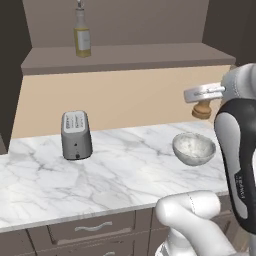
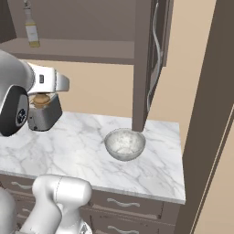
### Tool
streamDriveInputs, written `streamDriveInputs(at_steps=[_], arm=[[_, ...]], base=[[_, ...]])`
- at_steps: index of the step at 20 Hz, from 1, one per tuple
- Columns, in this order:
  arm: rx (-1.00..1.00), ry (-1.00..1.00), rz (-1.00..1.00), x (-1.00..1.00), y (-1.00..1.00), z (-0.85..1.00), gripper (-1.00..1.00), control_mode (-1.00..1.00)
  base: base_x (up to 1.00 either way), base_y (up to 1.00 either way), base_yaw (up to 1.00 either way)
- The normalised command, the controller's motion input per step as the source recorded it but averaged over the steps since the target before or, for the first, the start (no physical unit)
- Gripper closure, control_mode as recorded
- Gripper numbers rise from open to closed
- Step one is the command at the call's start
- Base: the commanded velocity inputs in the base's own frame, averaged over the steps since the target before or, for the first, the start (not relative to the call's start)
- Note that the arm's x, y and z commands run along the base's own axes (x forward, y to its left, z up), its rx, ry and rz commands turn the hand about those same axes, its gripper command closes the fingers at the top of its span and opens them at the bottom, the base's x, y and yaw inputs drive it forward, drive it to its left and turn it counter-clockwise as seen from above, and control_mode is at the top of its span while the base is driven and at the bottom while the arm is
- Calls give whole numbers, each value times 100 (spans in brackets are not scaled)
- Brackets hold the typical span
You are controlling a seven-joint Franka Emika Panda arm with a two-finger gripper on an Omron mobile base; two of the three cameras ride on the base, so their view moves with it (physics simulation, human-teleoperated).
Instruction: Retrieve the bottle and the shaker from the cabinet and place them next to the mixing bowl on the counter. Then add garlic from the fridge to the mixing bowl.
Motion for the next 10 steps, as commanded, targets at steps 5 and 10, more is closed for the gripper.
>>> streamDriveInputs(at_steps=[5, 10], arm=[[0, 9, -1, -25, -19, -47, 100, -100], [0, 10, -2, -6, -26, -45, 100, -100]], base=[[0, 0, 0], [0, 0, 0]])
